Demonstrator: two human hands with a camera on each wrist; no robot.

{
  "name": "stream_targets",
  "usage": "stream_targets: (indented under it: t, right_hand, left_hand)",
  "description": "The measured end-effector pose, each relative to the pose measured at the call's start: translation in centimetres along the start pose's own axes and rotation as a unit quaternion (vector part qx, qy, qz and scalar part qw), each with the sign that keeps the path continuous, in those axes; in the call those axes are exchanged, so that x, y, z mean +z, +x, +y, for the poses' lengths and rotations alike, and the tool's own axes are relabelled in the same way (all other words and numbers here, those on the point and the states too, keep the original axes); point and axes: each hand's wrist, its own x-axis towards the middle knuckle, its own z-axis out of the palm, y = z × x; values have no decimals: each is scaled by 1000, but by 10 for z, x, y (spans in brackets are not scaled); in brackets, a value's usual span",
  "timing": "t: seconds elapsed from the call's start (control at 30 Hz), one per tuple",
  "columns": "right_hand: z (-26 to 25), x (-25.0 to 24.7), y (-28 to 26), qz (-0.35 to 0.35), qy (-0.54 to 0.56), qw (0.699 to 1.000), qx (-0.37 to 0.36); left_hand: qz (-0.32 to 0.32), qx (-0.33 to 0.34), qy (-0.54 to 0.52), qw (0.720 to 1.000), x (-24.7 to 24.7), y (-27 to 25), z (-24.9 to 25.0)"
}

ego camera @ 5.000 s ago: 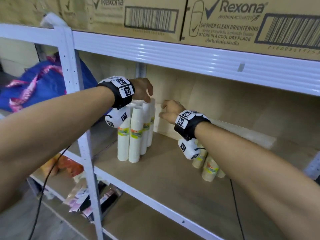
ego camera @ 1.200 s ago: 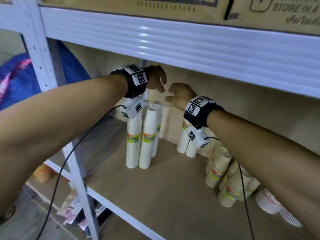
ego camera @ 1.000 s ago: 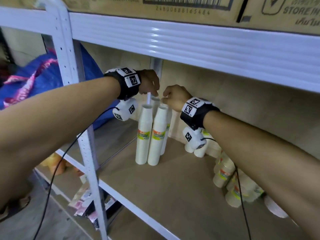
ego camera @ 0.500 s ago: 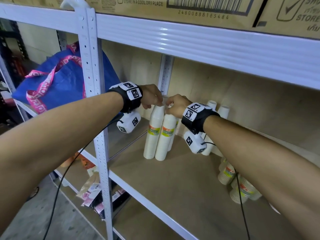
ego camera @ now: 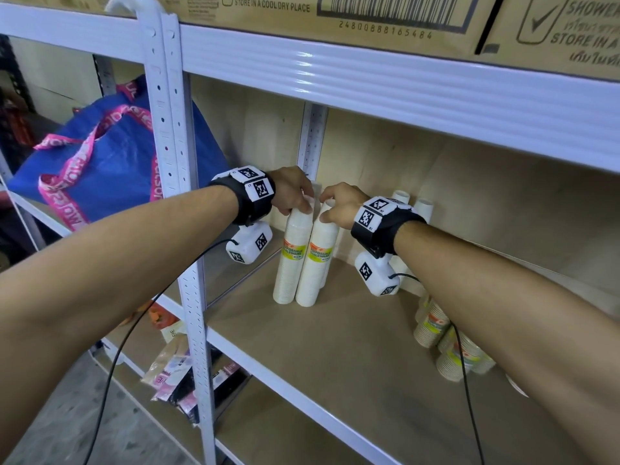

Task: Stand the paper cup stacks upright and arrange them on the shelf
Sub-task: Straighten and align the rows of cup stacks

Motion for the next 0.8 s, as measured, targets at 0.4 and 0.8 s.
stream_targets:
  t: [0.4, 0.8]
  right_hand:
    - [24, -15, -10, 33, -40, 998, 37]
    - [73, -43, -35, 61, -53, 991, 106]
  left_hand:
    - [10, 29, 4, 1000, 6, 9, 22]
    - [19, 112, -32, 993, 29, 35, 82]
